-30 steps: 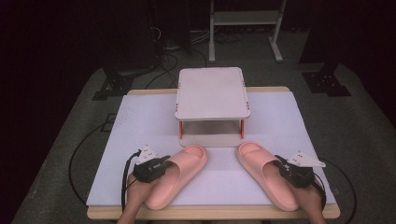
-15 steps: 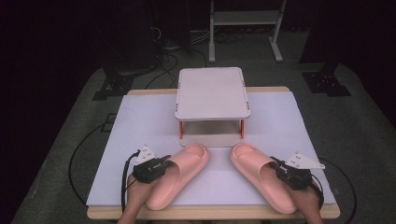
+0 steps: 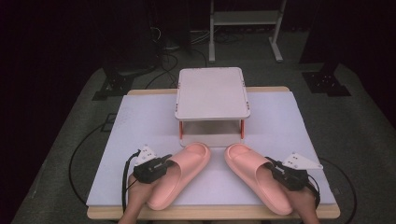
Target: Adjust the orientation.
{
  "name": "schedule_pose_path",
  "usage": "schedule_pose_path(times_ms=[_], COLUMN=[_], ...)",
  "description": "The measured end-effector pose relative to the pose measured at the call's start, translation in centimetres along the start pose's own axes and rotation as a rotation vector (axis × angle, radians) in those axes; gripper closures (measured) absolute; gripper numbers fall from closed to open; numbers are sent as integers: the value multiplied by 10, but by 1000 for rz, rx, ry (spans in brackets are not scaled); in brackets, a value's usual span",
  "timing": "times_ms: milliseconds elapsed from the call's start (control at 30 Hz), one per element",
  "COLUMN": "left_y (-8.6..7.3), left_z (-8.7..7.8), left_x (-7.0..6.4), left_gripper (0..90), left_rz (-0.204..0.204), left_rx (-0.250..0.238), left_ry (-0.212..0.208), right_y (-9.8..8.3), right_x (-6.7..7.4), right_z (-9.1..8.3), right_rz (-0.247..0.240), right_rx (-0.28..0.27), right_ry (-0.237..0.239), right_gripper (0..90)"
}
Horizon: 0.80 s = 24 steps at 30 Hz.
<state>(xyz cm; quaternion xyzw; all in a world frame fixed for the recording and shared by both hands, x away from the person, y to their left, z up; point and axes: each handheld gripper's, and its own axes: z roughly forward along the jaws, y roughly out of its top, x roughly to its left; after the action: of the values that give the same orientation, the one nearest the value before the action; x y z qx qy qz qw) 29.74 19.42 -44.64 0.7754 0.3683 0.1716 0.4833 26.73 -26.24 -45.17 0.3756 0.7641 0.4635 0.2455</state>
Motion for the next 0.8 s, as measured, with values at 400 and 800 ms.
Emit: schedule_pose_path(times_ms=[400, 800], left_y=[4, 7], left_z=[1, -1], left_x=[-8, -10], left_gripper=[758, 759], left_rz=[12, 14], left_rx=[-3, -8], left_ry=[-17, -37], right_y=[8, 13], right_x=[12, 17], right_z=[5, 10], right_rz=[-9, -22], right_rx=[-5, 6], right_ry=[20, 28], right_gripper=[816, 816])
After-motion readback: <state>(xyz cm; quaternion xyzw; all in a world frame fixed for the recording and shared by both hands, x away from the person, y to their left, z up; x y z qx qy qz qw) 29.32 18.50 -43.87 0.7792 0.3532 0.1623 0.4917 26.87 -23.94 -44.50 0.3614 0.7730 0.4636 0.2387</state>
